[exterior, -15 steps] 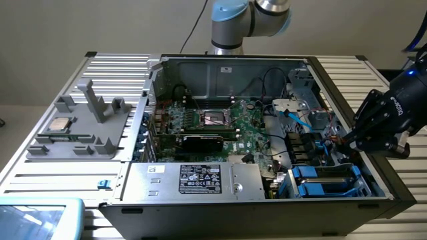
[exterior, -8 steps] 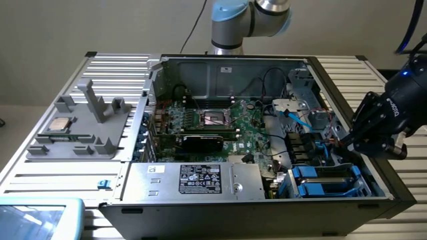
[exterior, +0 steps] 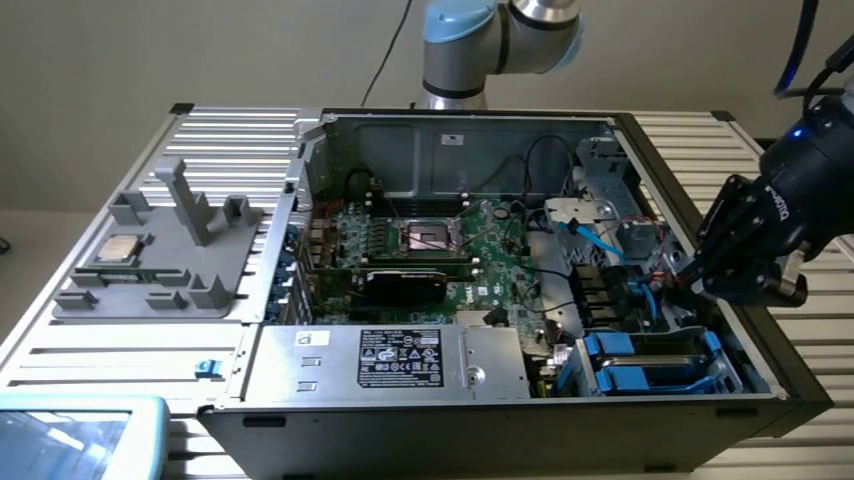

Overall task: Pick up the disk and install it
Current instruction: 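Insert the first disk wire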

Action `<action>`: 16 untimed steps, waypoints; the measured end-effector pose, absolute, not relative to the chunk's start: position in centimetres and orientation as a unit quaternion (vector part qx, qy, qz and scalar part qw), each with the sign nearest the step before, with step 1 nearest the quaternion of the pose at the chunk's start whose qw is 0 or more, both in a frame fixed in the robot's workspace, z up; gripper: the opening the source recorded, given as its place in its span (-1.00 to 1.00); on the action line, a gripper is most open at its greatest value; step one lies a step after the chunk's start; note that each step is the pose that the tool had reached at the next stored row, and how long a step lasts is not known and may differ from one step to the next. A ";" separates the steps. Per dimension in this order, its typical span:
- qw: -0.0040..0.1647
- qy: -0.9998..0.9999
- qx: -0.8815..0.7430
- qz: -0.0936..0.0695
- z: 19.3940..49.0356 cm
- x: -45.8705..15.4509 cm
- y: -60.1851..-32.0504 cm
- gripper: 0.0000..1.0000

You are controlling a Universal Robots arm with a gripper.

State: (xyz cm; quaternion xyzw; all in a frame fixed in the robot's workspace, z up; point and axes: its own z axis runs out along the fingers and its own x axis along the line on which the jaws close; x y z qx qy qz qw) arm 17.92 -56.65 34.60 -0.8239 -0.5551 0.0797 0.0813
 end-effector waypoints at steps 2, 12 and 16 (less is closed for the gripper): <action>0.073 -0.555 -0.825 0.080 34.6 17.9 -56.6 -0.65; 0.031 -0.552 -0.829 0.086 35.2 17.4 -55.7 -0.65; 0.030 -0.553 -0.829 0.085 35.2 17.4 -55.7 -0.65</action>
